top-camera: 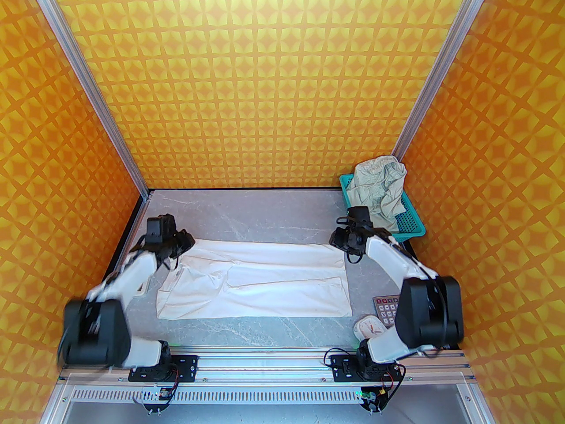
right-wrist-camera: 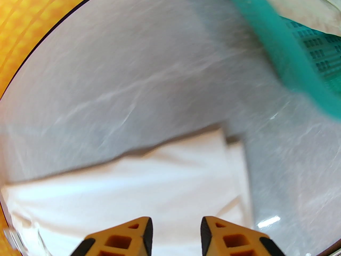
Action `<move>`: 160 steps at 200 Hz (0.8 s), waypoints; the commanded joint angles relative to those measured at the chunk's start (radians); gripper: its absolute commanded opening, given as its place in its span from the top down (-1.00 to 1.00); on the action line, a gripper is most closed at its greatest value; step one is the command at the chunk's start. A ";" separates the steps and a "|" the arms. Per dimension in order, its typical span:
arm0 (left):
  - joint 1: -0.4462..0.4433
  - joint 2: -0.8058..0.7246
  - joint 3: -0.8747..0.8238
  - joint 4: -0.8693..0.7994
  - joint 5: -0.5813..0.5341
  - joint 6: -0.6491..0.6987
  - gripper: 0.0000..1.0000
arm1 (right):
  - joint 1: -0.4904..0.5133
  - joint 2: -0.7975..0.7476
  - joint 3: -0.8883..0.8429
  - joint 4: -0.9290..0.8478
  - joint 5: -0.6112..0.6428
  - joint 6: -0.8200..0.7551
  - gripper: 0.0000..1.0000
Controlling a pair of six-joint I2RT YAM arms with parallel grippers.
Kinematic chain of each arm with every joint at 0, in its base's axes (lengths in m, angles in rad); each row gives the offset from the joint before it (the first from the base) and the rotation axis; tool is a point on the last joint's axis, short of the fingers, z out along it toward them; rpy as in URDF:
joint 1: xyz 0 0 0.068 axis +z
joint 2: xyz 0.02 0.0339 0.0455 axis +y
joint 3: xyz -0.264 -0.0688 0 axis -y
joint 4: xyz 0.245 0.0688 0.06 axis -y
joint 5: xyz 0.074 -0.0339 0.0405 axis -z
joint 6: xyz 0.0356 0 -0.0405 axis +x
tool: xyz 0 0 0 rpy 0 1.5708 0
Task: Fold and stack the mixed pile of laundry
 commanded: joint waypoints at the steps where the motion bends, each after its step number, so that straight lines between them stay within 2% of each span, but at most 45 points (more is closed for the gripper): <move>1: -0.017 -0.031 -0.086 -0.121 -0.046 -0.010 0.92 | 0.001 0.072 -0.023 -0.022 0.002 -0.025 0.30; 27: -0.018 0.059 -0.075 -0.107 -0.044 0.006 0.99 | 0.001 0.152 0.017 0.006 -0.022 -0.015 0.31; 68: -0.013 0.354 0.057 -0.004 -0.068 -0.004 1.00 | 0.001 0.250 0.060 0.008 -0.053 -0.006 0.34; 113: -0.013 0.702 0.419 -0.025 -0.055 -0.017 1.00 | 0.001 0.243 0.024 0.017 -0.066 0.008 0.32; 160: -0.016 1.055 0.939 -0.061 0.024 -0.045 1.00 | 0.018 0.198 -0.070 0.032 -0.106 0.031 0.35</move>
